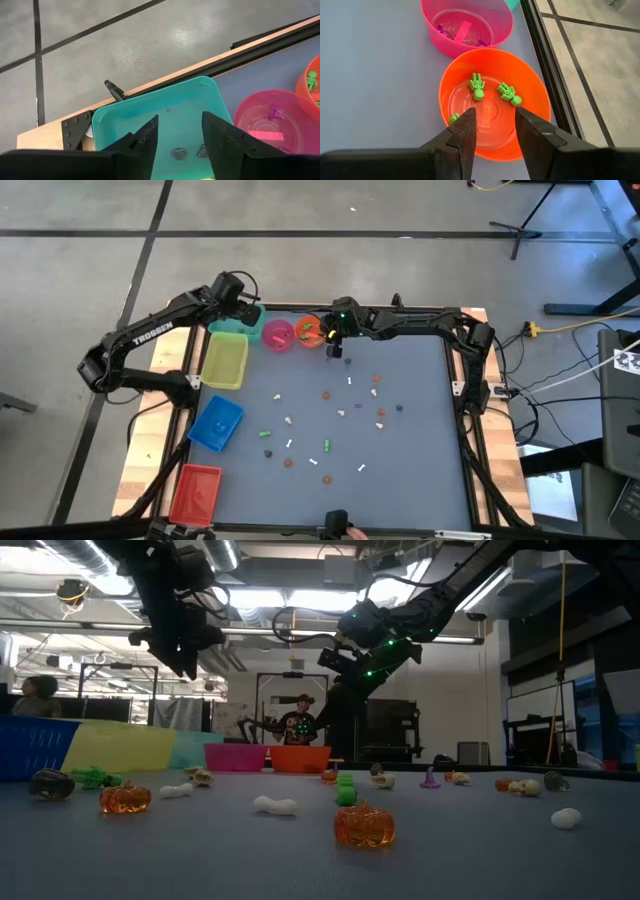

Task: Sort Halloween decoration
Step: Put the white bone toy into the yellow bin

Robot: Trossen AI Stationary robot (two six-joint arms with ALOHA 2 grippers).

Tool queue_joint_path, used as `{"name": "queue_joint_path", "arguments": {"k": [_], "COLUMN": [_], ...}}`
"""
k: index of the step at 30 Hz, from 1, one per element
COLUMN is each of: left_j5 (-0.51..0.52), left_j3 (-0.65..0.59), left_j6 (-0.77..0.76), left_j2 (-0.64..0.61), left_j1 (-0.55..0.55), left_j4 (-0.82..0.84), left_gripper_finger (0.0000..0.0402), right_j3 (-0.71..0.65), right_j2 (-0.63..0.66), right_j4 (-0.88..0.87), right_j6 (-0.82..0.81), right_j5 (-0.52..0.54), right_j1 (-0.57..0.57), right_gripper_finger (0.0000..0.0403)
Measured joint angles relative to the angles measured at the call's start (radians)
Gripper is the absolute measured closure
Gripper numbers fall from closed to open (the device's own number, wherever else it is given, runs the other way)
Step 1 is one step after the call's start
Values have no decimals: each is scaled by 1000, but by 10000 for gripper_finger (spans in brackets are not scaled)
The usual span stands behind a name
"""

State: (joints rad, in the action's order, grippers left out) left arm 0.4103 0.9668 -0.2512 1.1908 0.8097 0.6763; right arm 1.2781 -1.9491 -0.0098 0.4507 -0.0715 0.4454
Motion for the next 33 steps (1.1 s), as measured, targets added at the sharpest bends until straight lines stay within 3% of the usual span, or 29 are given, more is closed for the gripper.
{"name": "queue_joint_path", "arguments": {"k": [7, 16, 19, 26, 33], "left_j5": [-44, -272, -327, -353, -385], "left_j3": [0, 0, 0, 0, 0], "left_j6": [-31, -61, -59, -60, -179], "left_j2": [0, 0, 0, 0, 0], "left_j1": [-2, -75, -134, -324, -536], "left_j4": [1, -4, -12, -63, -65], "left_gripper_finger": [249, 248, 248, 248, 248], "right_j3": [0, 0, 0, 0, 0], "right_j2": [0, 65, 113, 213, 299], "right_j4": [0, -50, -99, -226, -397], "right_j6": [0, 0, 0, 0, -8], "right_j5": [0, 5, 8, 8, -13], "right_j1": [0, 0, 0, -1, -8], "right_gripper_finger": [268, 268, 268, 268, 268]}}
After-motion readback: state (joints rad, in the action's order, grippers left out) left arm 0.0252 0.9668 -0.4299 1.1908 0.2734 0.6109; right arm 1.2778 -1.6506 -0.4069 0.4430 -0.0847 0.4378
